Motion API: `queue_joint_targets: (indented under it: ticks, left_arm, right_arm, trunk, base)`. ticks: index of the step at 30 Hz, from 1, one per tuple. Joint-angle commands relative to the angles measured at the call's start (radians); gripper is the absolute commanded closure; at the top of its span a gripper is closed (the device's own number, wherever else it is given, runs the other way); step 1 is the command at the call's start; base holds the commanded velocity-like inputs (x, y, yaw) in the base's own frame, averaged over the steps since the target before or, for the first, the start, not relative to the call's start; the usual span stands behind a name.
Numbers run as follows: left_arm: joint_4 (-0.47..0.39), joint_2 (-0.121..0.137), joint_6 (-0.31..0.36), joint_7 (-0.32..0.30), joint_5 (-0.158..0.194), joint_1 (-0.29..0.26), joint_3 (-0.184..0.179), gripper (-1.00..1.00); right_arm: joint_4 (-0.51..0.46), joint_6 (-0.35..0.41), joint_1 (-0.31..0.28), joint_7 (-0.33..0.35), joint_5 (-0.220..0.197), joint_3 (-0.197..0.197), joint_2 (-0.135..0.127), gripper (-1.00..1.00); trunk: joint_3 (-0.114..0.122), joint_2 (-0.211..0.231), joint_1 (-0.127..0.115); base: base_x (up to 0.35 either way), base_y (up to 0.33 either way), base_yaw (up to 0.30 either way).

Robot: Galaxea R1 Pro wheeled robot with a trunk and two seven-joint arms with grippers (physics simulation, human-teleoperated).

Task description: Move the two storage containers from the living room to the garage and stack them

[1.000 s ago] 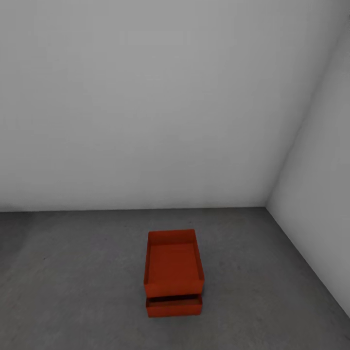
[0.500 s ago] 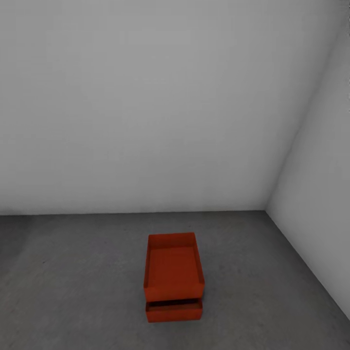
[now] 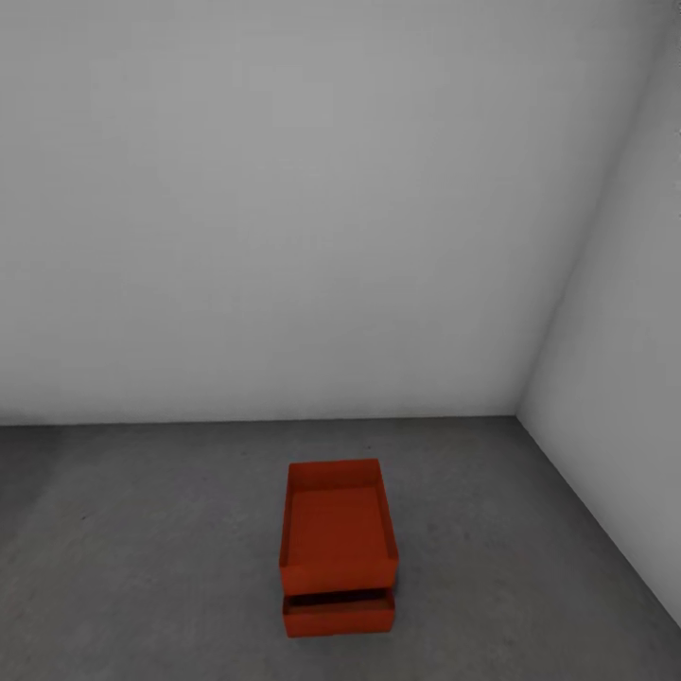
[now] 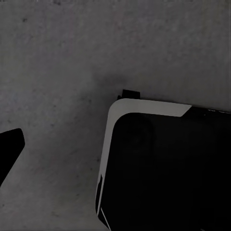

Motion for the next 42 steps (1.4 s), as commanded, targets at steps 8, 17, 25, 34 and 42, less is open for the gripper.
queue_joint_targets:
  ticks: [8, 17, 25, 34, 42]
  left_arm:
    - [0.0, 0.0, -0.003, 0.001, 0.007, -0.001, -0.009, -1.0]
    - [0.0, 0.0, -0.003, 0.001, 0.007, -0.001, -0.009, -1.0]
    - [0.0, 0.0, -0.003, 0.001, 0.007, -0.001, -0.009, -1.0]
    - [0.0, 0.0, -0.003, 0.001, 0.007, -0.001, -0.009, -1.0]
    - [0.0, 0.0, -0.003, 0.001, 0.007, -0.001, -0.009, -1.0]
  right_arm:
    - [0.003, -0.01, -0.001, 0.013, -0.005, 0.007, 0.0, -1.0]
    - [0.003, -0.009, -0.001, 0.016, -0.004, 0.008, 0.0, -1.0]
    - [0.003, -0.008, -0.001, 0.019, -0.002, 0.008, -0.003, -1.0]
    - [0.003, -0.008, -0.001, 0.02, -0.001, 0.008, -0.003, -1.0]
    - [0.003, -0.008, -0.001, 0.02, -0.001, 0.008, -0.003, -1.0]
  trunk:
    - [0.011, -0.002, 0.0]
    - [0.026, -0.002, 0.0]
    - [0.039, -0.002, 0.0]
    - [0.053, -0.002, 0.0]
    - [0.066, -0.002, 0.0]
  base:
    - [0.0, 0.0, 0.0]
    - [0.0, 0.0, 0.0]
    - [0.0, 0.0, 0.0]
    - [0.0, 0.0, 0.0]
    - [0.0, 0.0, 0.0]
